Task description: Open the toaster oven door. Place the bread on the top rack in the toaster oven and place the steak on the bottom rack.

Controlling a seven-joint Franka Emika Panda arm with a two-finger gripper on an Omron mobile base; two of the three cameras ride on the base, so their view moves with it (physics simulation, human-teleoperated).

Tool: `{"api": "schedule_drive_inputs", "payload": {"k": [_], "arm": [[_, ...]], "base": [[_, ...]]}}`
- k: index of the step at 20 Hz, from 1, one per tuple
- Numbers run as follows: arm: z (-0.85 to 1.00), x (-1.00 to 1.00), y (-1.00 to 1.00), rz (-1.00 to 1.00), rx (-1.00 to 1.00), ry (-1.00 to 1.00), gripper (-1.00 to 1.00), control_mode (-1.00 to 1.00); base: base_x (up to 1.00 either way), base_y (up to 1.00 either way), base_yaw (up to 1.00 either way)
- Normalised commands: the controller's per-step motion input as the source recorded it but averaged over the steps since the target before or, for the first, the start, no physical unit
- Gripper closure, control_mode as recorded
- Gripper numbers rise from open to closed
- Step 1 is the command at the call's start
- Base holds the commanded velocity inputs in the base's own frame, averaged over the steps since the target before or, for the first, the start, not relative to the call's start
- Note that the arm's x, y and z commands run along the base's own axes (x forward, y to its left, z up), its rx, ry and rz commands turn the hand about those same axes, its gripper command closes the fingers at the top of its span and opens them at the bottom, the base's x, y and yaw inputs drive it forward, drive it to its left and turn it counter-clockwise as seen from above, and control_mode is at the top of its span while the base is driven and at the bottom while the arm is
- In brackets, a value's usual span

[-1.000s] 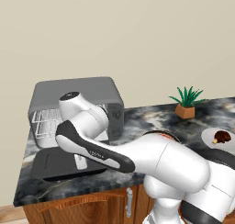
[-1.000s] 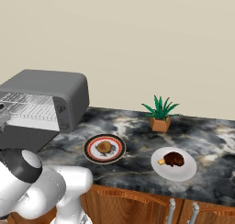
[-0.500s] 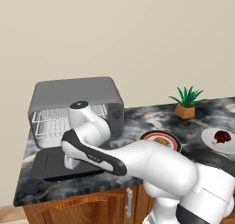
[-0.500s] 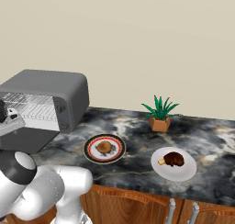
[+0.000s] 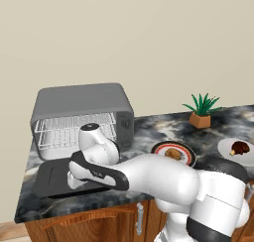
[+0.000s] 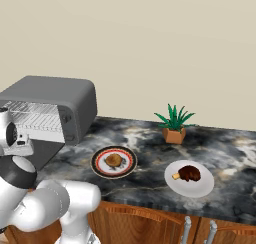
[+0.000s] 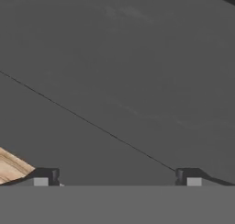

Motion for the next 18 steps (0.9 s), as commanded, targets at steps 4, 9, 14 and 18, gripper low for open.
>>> {"api": "schedule_drive_inputs", "payload": {"k": [4, 9, 14, 18], "arm": [[-0.78, -0.08, 0.12, -0.33, 0.0, 0.02, -1.0, -1.0], [-0.68, -0.04, 0.12, -0.33, 0.0, 0.0, -1.0, -1.0], [-0.22, -0.05, 0.07, -0.28, 0.0, -0.08, -1.0, -1.0], [0.33, -0.03, 0.03, -0.05, 0.0, -0.04, -1.0, -1.0]], "base": [[0.0, 0.0, 0.0], [0.0, 0.0, 0.0], [0.0, 0.0, 0.0], [0.0, 0.0, 0.0]]}}
